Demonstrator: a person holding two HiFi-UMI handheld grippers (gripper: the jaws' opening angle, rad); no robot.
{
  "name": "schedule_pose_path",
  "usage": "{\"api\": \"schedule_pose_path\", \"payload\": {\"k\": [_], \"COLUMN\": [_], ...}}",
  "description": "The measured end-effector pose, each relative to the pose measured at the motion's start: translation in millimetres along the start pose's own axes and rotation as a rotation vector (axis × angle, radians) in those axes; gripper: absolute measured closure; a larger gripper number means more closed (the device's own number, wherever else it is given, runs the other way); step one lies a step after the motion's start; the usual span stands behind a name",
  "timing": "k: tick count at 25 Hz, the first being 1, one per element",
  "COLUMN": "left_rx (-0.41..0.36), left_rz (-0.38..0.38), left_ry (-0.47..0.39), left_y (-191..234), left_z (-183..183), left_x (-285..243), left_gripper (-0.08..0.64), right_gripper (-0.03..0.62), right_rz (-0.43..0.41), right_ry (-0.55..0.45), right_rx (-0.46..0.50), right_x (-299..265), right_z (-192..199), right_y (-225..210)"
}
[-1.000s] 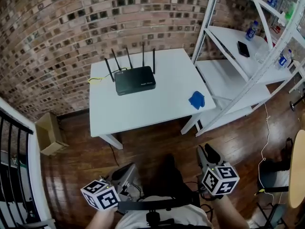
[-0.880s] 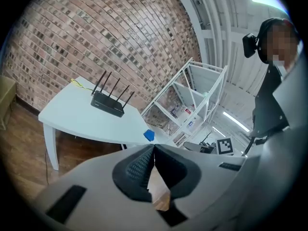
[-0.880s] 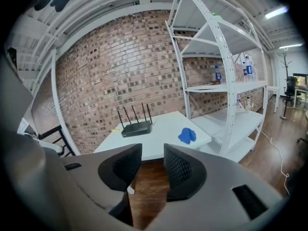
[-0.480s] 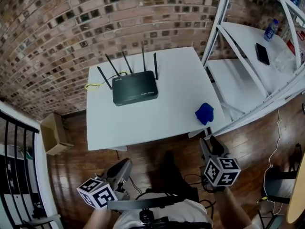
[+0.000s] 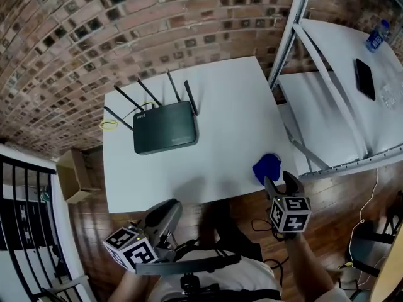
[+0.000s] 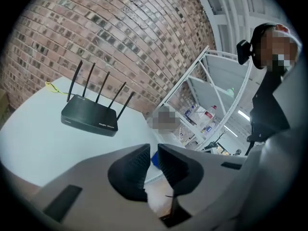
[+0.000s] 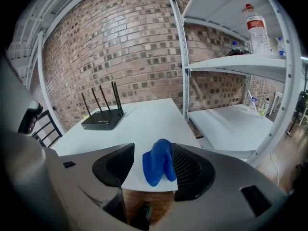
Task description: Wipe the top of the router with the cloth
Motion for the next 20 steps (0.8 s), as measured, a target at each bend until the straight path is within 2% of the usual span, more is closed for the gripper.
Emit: {"api": "schedule_pose_path", "payload": {"k": [8, 12, 16, 19, 20], "left_rx": [0.021, 0.015, 0.027, -0.023, -0.016], "left_rz": [-0.028, -0.02, 0.016, 0.06, 0.068], "left_ry": [0.004, -0.007, 0.006, 0.05, 0.065], "left_y": [13, 31, 58, 91, 97], "left_z": [-28, -43, -57, -64, -70], "left_x": [-32, -32, -30, -26, -25], "left_gripper": [0.485, 0.485, 0.485, 0.485, 0.485], "right_gripper": [0.321, 0.321, 0.337, 0.357, 0.373], "right_rz": [-0.024, 0.006, 0.06, 0.094, 0.1], "right_ry": [0.157, 0.218, 0.251, 0.266, 0.275], "right_rx": [0.123, 0.15, 0.143, 0.147, 0.155], "right_x": [-61, -76, -85, -93, -95], "right_z": [22, 30, 27, 25, 25], "right_y": [-16, -12, -5, 2, 5]}}
Point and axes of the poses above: the fingertips, and each gripper's own axes: x backward along the fingers, y to its left, z out of its underside, the point moved 7 cm from there along x, backward along the fingers, and after that the axes turned 6 degrees about x, right-handed, at the moved point
